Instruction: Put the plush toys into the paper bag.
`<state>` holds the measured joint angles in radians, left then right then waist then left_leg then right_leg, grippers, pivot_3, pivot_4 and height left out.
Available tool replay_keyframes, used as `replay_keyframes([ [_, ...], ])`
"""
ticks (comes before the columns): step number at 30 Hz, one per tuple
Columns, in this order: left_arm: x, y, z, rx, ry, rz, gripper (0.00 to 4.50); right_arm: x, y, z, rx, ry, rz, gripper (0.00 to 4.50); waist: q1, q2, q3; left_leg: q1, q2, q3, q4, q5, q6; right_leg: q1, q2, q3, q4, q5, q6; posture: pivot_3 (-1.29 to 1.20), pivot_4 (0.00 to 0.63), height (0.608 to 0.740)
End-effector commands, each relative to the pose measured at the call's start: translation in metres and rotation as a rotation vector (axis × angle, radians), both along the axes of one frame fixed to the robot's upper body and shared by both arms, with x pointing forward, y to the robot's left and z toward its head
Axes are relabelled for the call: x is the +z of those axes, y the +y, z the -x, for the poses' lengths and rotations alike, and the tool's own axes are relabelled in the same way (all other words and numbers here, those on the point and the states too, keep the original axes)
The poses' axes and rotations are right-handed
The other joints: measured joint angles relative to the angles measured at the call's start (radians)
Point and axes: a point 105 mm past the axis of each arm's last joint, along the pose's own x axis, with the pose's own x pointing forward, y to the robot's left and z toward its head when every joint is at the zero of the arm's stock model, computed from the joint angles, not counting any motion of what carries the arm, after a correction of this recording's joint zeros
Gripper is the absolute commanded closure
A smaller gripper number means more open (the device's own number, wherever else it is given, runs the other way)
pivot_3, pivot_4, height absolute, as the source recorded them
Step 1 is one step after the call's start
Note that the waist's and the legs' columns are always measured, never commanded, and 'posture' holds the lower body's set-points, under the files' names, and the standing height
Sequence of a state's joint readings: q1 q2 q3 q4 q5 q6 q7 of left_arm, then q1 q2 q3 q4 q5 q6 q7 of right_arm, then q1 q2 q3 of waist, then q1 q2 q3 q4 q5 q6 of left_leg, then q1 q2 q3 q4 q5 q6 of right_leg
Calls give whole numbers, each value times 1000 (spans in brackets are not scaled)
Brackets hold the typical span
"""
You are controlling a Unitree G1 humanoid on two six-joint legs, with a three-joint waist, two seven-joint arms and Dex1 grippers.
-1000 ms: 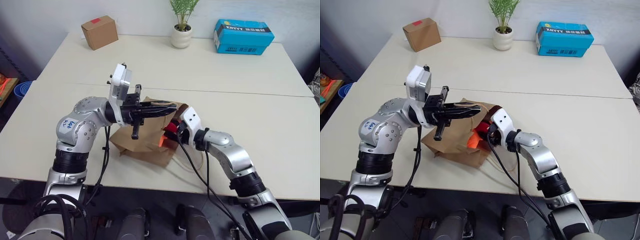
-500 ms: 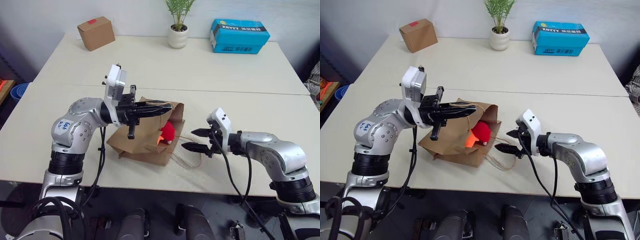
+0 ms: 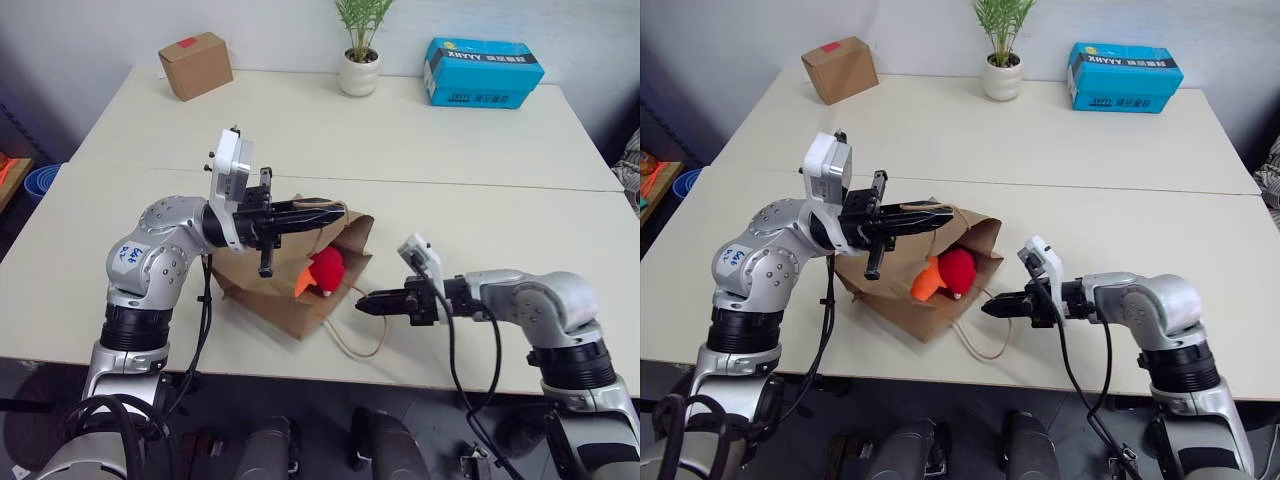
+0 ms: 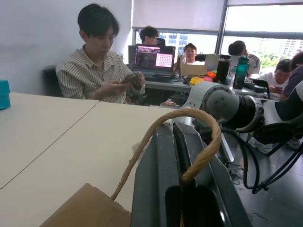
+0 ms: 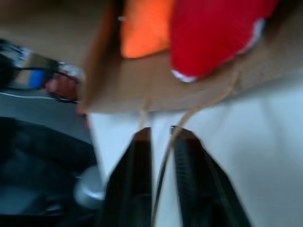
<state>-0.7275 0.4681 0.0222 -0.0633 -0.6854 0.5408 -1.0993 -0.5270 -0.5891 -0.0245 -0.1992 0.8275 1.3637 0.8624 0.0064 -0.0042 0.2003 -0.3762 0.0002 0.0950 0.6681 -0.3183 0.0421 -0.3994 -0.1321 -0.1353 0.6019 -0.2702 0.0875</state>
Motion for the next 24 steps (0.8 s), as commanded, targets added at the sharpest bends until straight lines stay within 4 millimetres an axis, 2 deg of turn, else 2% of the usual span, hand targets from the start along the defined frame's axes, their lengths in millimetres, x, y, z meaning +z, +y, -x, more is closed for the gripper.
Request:
replay_keyframes([
  [1, 14, 1, -5, 38, -73, 59, 4500, 31, -14, 10, -43, 15, -149, 4487, 3, 0, 0, 0, 0, 0, 0, 0, 0, 0, 0, 0, 0, 0, 0, 0, 150, 740],
  [7, 27, 3, -30, 118, -150, 112, 4500, 97, -50, 7, -153, -122, -339, 4487, 13, 0, 0, 0, 0, 0, 0, 0, 0, 0, 0, 0, 0, 0, 0, 0, 150, 740],
  [10, 35, 6, -43, 150, -191, 120, 4500, 117, -55, 1, -204, -187, -391, 4487, 15, 0, 0, 0, 0, 1, 0, 0, 0, -1, 0, 0, 0, 0, 0, 0, 150, 740],
  [14, 34, 7, -53, 156, -208, 89, 4500, 131, -49, -10, -280, -229, -467, 4487, 11, 0, 0, 0, 0, 3, -2, 0, 0, -2, 1, 0, 0, 0, 0, 0, 150, 740],
  [17, 29, 8, -57, 148, -208, 58, 4500, 125, -42, -23, -370, -242, -452, 4487, 7, 0, 0, -1, -1, 5, -2, 0, 1, -4, 3, 0, 1, 0, 0, 0, 150, 740],
  [19, 26, 9, -57, 132, -197, 39, 4500, 127, -40, -28, -405, -234, -511, 4487, 6, 0, 0, -2, -1, 5, -2, 1, 2, -6, 3, 1, 2, 0, 0, 0, 150, 740],
  [21, 26, 11, -56, 126, -182, 16, 4088, 141, -35, -21, -355, -293, -575, 4104, 5, 0, 0, -7, -2, 6, 0, 1, 3, -12, 2, 1, 5, 0, 0, 0, 150, 740],
  [22, 26, 13, -57, 131, -183, 9, 3913, 141, -33, -18, -335, -298, -559, 3916, 6, 0, 0, -12, -2, 6, 1, 2, 3, -16, 2, 1, 6, 0, 1, 0, 150, 740],
  [24, 28, 18, -56, 142, -187, -12, 3306, 143, -27, -5, -260, -343, -525, 3261, 8, 0, 0, -14, -2, 6, 2, 2, 3, -18, 2, 0, 7, 1, 1, 0, 150, 740],
])
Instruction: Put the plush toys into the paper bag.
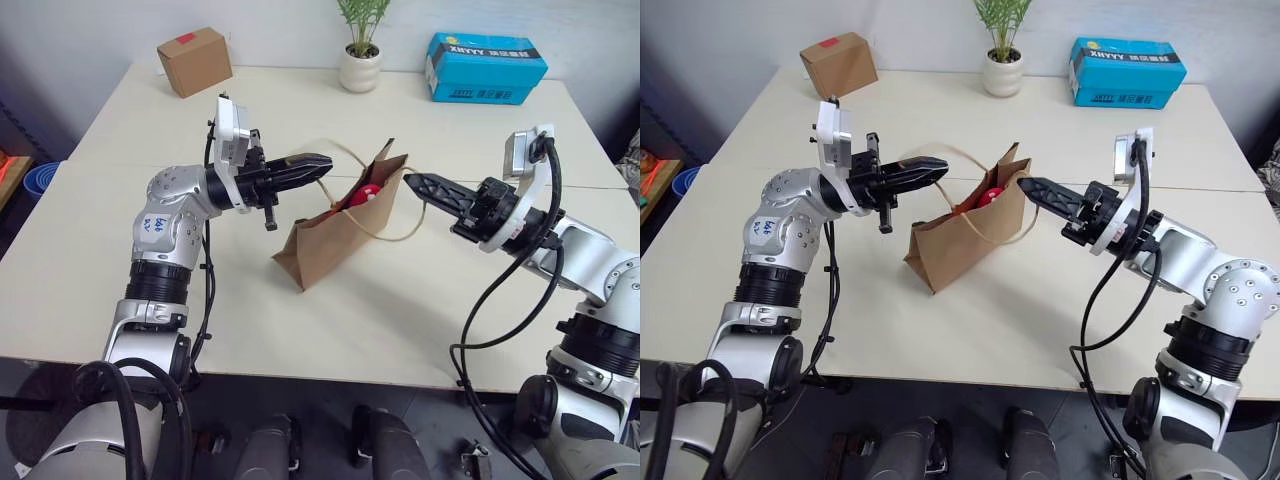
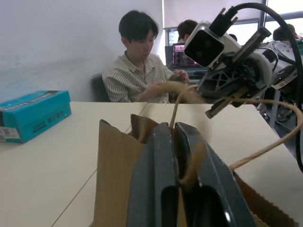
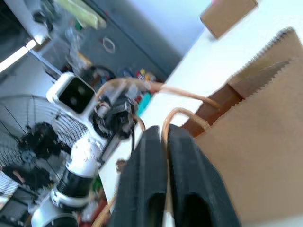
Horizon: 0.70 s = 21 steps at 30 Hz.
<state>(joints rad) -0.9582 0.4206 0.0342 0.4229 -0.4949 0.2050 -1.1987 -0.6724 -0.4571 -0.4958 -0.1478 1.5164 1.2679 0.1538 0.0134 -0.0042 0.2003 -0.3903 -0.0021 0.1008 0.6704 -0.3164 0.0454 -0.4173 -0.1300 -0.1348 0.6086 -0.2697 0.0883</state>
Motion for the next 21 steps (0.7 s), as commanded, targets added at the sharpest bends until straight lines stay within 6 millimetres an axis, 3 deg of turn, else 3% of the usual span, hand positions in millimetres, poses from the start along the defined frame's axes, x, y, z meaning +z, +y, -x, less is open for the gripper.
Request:
replay_keyframes([
  [1, 15, 9, 3, 18, -59, -34, 2999, 16, 7, 25, 77, -139, 48, 2882, 1, 0, 0, 0, 0, 0, 0, 0, 0, 0, 0, 0, 0, 0, 0, 0, 150, 740],
  [9, 10, 50, 6, 114, -30, -151, 482, 25, -9, 49, 104, -305, 128, 66, 1, 0, 0, 0, 0, 0, 2, -1, 1, 1, 0, 0, -1, 1, 1, 0, 150, 740],
  [10, 7, 56, 7, 131, -18, -168, 157, 30, -12, 51, 94, -343, 126, 0, 0, 0, 0, 0, 0, 0, 2, -1, 1, 1, 0, 0, 0, 1, 1, 0, 150, 740],
  [12, 2, 74, 9, 181, 16, -196, 36, 32, -18, 56, 53, -436, 201, 0, -4, 0, 0, 0, 0, 0, 2, -1, 1, 1, 0, 1, 0, 1, 1, 0, 150, 740],
  [15, -8, 85, 19, 209, 65, -209, 36, 4, -31, 55, -21, -546, 460, 0, -2, -1, 0, 0, 0, -1, 0, -1, 1, 1, 0, 1, -2, 1, 1, 0, 150, 740],
  [18, -20, 86, 35, 210, 130, -190, 36, -22, -45, 56, -59, -739, 692, 0, 5, -1, 0, 0, -1, 0, 1, -2, 2, 1, -1, 2, -3, 1, 2, 0, 150, 740],
  [21, -28, 75, 50, 216, 138, -122, 36, -34, -57, 61, -114, -775, 682, 0, 11, -1, 0, 1, -1, 0, 3, -2, 3, 3, -1, 3, -3, 2, 4, 0, 150, 740],
])
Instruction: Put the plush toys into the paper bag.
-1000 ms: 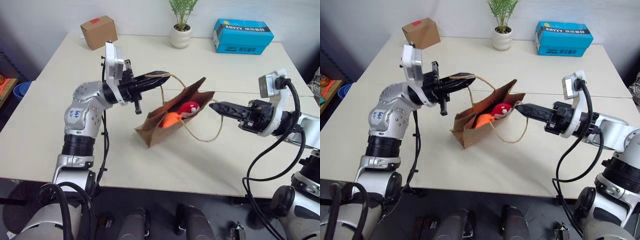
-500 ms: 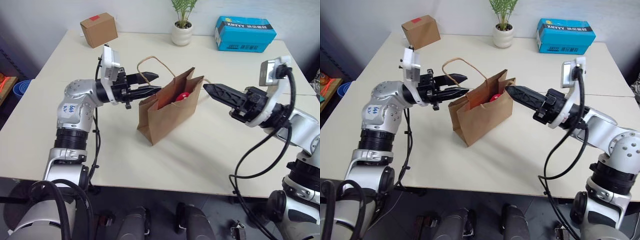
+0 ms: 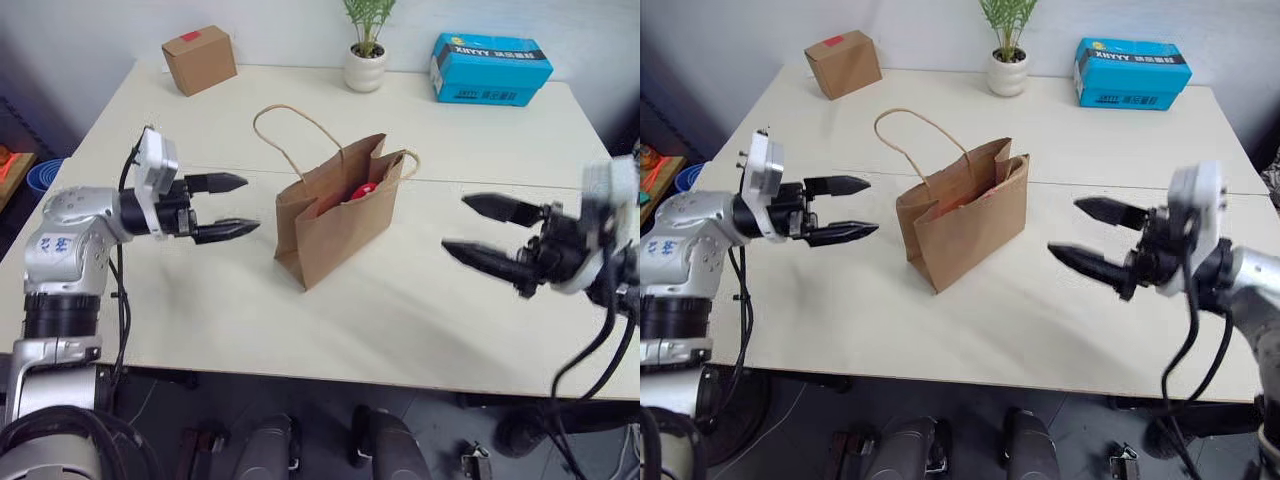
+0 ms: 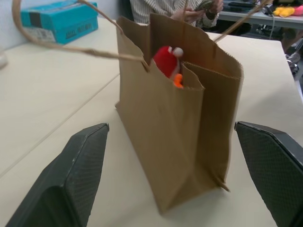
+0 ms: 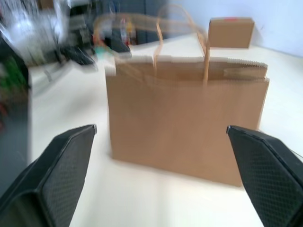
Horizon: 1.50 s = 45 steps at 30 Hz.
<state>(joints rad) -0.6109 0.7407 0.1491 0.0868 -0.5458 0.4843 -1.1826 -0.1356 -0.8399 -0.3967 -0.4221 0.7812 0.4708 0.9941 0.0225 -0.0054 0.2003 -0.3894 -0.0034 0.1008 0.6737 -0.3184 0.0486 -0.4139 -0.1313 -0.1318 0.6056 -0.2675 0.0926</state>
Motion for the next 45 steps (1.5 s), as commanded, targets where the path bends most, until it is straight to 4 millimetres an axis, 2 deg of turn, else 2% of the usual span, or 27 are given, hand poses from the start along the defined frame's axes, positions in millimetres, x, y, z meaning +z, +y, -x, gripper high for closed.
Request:
replay_keyframes([
  [1, 12, -19, 18, -8, -67, 89, 36, -1, -6, 12, 3, -171, 72, 0, 4, 0, 0, 0, 0, -1, 2, 0, 0, 1, 0, 0, 0, 0, 1, 0, 150, 740],
  [5, -2, -46, 21, 33, -65, 132, 36, -18, -8, 19, -26, -161, 73, 0, 6, 0, 0, 1, 0, -6, 7, -1, 0, 6, -1, -1, 0, 1, 2, 0, 150, 740],
  [10, -20, -76, 9, 144, -92, 171, 36, -18, -1, 17, -28, -162, 47, 0, 4, 0, 0, 3, 1, -5, 7, -1, 0, 7, -2, 1, 1, 2, 2, 0, 150, 740],
  [15, -26, -96, 0, 212, -107, 198, 36, -17, 6, 16, -11, -164, 38, 0, 4, 0, 0, 3, 1, -5, 7, -1, -1, 6, -1, 1, 0, 2, 2, 0, 150, 740],
  [18, -27, -98, -2, 226, -115, 194, 36, -16, 7, 16, -13, -164, 33, 0, 4, 0, 0, 2, 1, -5, 7, -1, -1, 6, -1, 1, 0, 2, 2, 0, 150, 740],
  [19, -27, -98, -3, 221, -115, 202, 435, -17, 7, 16, -17, -161, 30, 0, 4, 0, 0, 2, 1, -4, 7, -1, 0, 6, -1, 1, 0, 2, 2, 0, 150, 740],
  [20, -28, -98, -3, 217, -115, 208, 604, -18, 8, 16, -20, -159, 28, 0, 4, 0, 0, 2, 1, -4, 7, -1, 0, 6, -2, 1, 0, 2, 2, 0, 150, 740],
  [26, -29, -99, -13, 201, -115, 193, 2434, -19, 6, 16, -43, -164, 27, 0, 7, 0, 0, 2, 1, -5, 8, -2, 1, 6, -2, 0, 0, 2, 2, 0, 150, 740],
  [32, -22, -105, -4, -116, -72, 146, 4360, -20, -1, 26, -77, -173, 56, 0, 6, 0, 0, 2, 1, -4, 8, -2, 1, 6, 0, -1, 0, 2, 2, 0, 150, 740],
  [36, -3, -107, 3, -365, -92, 121, 4440, -15, -17, 38, -144, -194, 100, 0, 14, 0, 0, 1, 0, -4, 9, -1, 1, 6, 1, -3, 0, 2, 2, 0, 150, 740],
  [40, 1, -108, 3, -566, -86, 17, 4440, -15, -45, 62, -237, -152, 193, 0, 22, 0, 0, 1, 0, -3, 9, -2, 3, 6, 1, -3, -1, 2, 2, 0, 150, 740],
  [42, -8, -113, -1, -616, -106, -26, 4440, -23, -56, 79, -262, -101, 254, 0, 34, 1, 0, 1, -1, -3, 9, -2, 3, 6, 2, -4, -1, 2, 2, 0, 150, 740],
  [45, -25, -113, -5, -637, -116, -79, 4440, -29, -55, 87, -279, -85, 253, 0, 29, 1, 0, 2, -1, -1, 9, -4, 5, 6, 2, -4, -2, 3, 4, 0, 150, 740],
])
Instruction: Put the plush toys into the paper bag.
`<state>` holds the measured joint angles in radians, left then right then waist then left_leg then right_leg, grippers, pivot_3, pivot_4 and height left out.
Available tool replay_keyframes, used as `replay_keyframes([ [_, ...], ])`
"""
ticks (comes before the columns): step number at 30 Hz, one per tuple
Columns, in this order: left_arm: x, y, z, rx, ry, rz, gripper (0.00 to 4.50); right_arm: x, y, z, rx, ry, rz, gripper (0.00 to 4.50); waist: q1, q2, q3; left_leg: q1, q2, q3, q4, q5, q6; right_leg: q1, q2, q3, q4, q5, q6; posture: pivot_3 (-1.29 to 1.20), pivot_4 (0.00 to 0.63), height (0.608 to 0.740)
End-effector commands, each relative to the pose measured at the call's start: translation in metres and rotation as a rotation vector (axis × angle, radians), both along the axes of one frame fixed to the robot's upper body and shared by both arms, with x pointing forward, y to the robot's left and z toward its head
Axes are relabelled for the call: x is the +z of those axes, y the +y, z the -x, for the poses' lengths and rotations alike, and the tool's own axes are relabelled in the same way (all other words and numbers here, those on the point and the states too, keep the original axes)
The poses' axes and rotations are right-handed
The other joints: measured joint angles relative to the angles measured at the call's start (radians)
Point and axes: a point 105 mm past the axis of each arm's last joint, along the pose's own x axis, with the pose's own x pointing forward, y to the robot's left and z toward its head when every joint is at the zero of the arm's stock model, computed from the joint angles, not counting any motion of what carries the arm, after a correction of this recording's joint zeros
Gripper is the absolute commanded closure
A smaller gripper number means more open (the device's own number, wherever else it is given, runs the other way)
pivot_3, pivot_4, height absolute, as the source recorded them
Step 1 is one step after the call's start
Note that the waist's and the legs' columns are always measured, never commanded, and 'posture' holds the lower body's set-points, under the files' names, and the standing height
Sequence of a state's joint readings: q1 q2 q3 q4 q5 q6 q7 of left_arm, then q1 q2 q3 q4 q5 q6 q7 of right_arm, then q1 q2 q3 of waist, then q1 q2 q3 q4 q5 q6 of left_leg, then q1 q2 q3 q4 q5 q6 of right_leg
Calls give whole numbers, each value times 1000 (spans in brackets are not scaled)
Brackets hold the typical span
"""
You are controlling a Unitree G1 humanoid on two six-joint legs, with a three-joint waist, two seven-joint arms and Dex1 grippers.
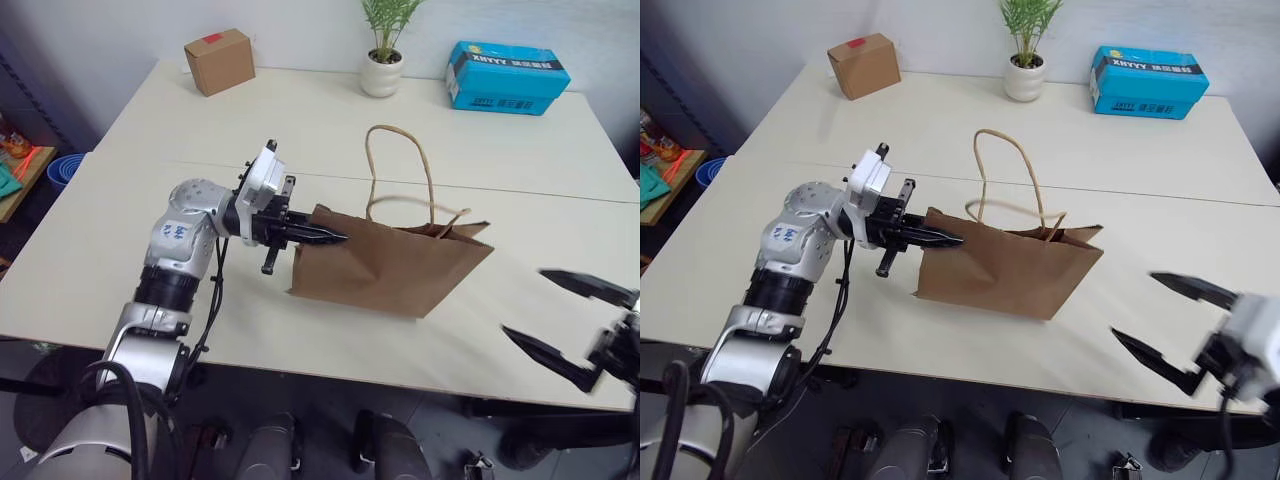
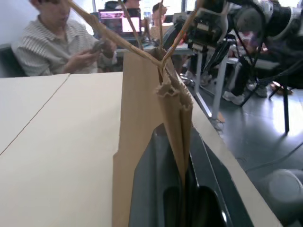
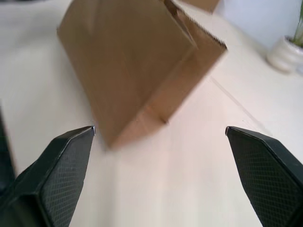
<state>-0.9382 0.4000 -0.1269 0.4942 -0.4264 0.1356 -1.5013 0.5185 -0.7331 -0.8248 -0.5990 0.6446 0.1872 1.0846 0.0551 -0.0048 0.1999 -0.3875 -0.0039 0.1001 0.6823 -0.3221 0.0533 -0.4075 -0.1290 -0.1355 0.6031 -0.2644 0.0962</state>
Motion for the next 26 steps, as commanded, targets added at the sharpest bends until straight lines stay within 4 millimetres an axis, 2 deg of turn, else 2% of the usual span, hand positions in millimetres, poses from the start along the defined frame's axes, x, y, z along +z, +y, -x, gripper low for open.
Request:
replay_keyframes([
  [1, -16, -1, 2, -68, -35, -69, 4440, 8, 8, 7, 20, -59, 13, 0, -10, 0, 0, 0, 0, 1, 0, 0, 1, 0, 0, 0, 0, 1, 1, 0, 150, 740],
  [4, -22, 4, -6, 7, -25, -78, 4440, 3, 14, 2, 25, -63, -26, 0, -27, -1, 0, 1, 0, 4, 0, -1, 3, -1, -2, 3, 0, 2, 3, 0, 150, 740],
  [8, -18, 21, -8, 115, -63, -62, 3539, 2, 18, -9, 58, -53, -73, 0, -35, 0, 0, 1, 0, 3, 0, -2, 2, -1, -3, 7, 0, 2, 3, 0, 150, 740],
  [13, -7, 57, -1, 299, -93, -32, 1863, 3, 13, -23, 101, -51, -74, 0, -34, 0, 0, 0, 1, 3, 1, -2, 2, -2, -4, 8, 0, 1, 2, 0, 150, 740],
  [15, -5, 81, 8, 410, -67, -34, 1264, 8, 8, -33, 120, -82, -53, 0, -35, 0, 0, 0, 1, 3, 1, -2, 2, -1, -4, 9, 0, 1, 2, 0, 150, 740],
  [17, -3, 96, 19, 486, -31, -36, 690, 11, 3, -41, 131, -96, -39, 0, -35, 0, 0, 1, 1, 3, 1, -2, 2, -1, -6, 10, 0, 1, 2, 0, 150, 740],
  [19, 1, 122, 34, 624, -26, -22, 32, 16, -7, -54, 147, -104, -8, 0, -39, 1, 0, 1, 1, 2, 1, -2, 2, -1, -7, 10, -1, 1, 2, 0, 150, 740],
  [22, -6, 164, 57, 802, -109, -107, 12, 23, -18, -69, 202, -108, 56, 0, -56, 1, 1, 1, 1, 3, 1, -2, 2, -1, -9, 11, -1, 1, 2, 0, 150, 740],
  [26, -21, 199, 68, 936, -73, -170, 12, 24, -25, -82, 238, -70, 63, 0, -48, 1, 1, 2, 2, 1, 0, -2, 1, 0, -9, 8, -3, 1, 1, 0, 150, 740],
])
